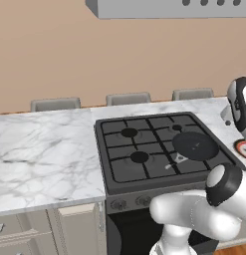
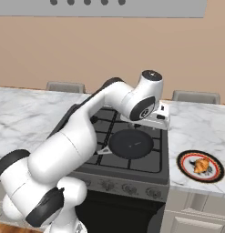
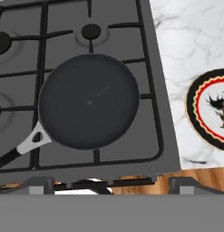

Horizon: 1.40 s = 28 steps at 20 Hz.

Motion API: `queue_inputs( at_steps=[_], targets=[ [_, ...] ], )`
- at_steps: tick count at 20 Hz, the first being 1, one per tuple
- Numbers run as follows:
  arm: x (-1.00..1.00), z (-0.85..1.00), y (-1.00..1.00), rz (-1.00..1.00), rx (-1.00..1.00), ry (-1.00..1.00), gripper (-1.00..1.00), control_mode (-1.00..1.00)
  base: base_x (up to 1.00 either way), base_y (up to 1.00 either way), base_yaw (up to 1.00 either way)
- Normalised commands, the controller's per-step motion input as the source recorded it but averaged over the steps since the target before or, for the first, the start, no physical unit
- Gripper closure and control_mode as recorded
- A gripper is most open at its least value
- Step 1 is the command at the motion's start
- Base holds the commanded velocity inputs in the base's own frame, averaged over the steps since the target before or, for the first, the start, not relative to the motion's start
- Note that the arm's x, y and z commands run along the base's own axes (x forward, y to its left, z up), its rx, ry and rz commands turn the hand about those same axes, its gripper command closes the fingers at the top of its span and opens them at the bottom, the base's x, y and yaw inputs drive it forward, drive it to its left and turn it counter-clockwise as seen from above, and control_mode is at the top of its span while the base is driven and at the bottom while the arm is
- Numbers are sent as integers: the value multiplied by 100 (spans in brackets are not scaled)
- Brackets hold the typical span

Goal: Pick the croissant and place it on the pan. Then turn on the stove to warm the croissant.

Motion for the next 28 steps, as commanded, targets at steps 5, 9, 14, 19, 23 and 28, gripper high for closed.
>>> queue_inputs(
  at_steps=[5,9,14,19,23,28],
  targets=[
    [0,-7,-30,-22,0,0,-100,-100,0,0,0],
    [0,-7,-27,-23,0,0,-100,-100,0,0,0],
    [0,-4,-24,-18,0,0,-100,-100,0,0,0],
    [0,-7,-32,-9,0,0,-100,-100,0,0,0],
    [0,-5,-40,-1,0,0,-100,-100,0,0,0],
    [0,-7,-41,0,0,0,-100,-100,0,0,0]
  ],
)
